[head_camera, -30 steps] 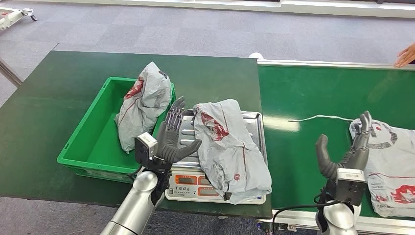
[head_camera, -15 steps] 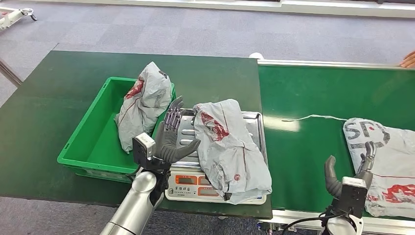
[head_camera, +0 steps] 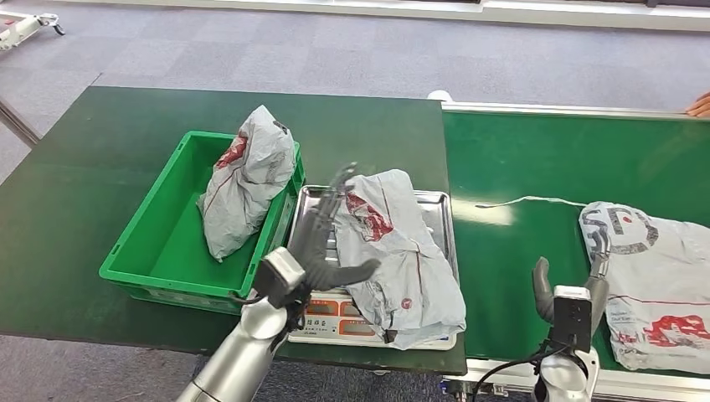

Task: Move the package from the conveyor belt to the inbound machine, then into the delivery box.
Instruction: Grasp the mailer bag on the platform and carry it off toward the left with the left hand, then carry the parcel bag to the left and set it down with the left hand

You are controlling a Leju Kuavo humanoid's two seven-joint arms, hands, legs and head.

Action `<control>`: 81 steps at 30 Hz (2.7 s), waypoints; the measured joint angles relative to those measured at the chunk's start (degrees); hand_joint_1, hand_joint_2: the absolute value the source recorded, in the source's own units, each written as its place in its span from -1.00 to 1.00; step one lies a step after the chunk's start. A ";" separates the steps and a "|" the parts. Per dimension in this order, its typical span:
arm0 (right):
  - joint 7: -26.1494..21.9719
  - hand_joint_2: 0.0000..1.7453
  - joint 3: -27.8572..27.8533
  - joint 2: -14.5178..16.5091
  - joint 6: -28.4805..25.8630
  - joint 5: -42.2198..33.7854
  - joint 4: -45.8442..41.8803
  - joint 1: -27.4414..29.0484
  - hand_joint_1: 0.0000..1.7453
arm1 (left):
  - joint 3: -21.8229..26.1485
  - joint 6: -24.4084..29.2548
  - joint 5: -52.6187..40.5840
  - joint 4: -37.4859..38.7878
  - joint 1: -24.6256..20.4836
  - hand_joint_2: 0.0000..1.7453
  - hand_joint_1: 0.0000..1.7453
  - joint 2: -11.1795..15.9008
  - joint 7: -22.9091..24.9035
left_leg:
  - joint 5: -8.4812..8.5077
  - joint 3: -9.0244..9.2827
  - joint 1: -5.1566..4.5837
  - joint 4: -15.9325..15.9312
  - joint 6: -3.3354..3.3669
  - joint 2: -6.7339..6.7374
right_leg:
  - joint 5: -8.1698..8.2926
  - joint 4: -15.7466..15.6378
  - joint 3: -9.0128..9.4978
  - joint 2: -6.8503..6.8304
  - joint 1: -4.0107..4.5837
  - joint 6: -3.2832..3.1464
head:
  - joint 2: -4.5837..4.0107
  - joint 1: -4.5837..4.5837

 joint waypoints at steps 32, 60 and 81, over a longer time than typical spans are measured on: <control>-0.07 1.00 -0.09 0.52 1.19 1.64 6.18 -2.05 -1.00 | -16.70 0.29 -28.23 37.92 -16.14 1.00 1.00 -6.81 27.02 | -0.04 0.65 -0.01 -0.05 0.04 0.08 | 0.00 0.00 0.67 0.03 0.00 0.02 | 0.00 0.01; -0.08 1.00 0.21 0.72 0.55 0.54 7.35 -0.61 -1.00 | -0.36 9.58 8.73 -1.78 1.72 1.00 1.00 -2.55 -0.13 | -0.07 0.27 -0.02 -0.05 0.05 0.04 | -0.12 0.00 0.31 0.03 -0.03 0.10 | 0.00 0.00; -0.09 1.00 2.11 0.17 -0.58 -0.98 8.15 -0.64 -1.00 | -2.77 27.15 7.52 -29.56 5.46 1.00 1.00 3.21 -0.10 | -0.08 0.24 -0.02 -0.04 0.04 0.04 | -0.12 0.00 0.25 0.02 -0.02 0.09 | 0.00 0.00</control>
